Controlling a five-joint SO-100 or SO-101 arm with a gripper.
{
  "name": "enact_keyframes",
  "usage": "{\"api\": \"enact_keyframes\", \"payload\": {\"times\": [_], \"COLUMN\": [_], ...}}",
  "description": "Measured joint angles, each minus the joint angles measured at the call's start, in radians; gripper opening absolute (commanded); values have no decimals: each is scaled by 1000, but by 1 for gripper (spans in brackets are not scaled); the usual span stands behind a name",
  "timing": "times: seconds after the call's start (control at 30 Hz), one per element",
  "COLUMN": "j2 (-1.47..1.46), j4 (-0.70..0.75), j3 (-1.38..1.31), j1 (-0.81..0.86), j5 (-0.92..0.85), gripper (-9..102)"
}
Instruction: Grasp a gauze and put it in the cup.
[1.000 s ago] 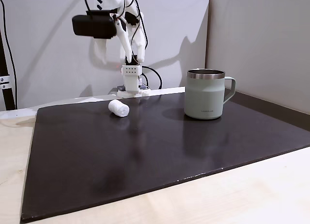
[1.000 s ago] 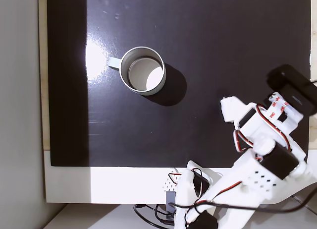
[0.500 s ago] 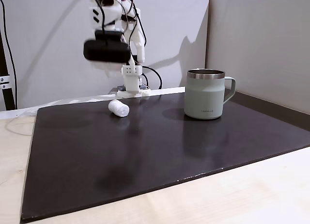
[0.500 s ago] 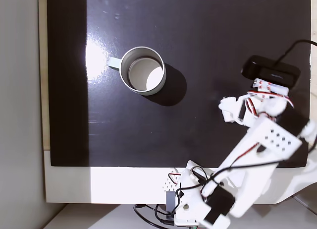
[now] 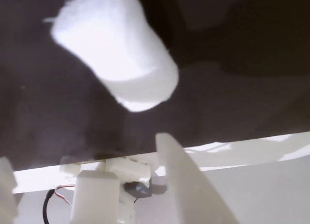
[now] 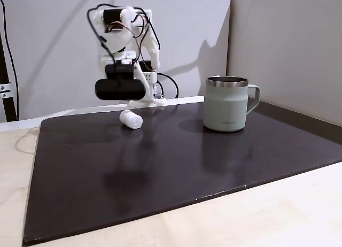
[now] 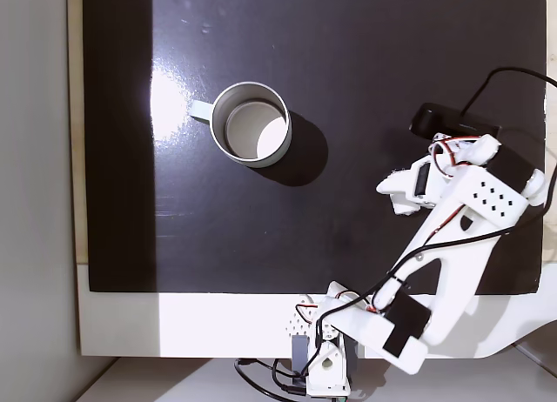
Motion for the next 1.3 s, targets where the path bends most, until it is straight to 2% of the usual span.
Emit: {"api": "enact_keyframes", "payload": {"times": [0.53,0.8,0.9,1.1,1.3], "j2": [-308,-368,-379,-385,-385], "j4": [0,0,0,5,12], "j3": [-209,-225,-225,-225,-225], "j1": [8,6,0,2,-5], "j5": [98,143,155,176,184], "gripper": [30,27,23,2,0]}}
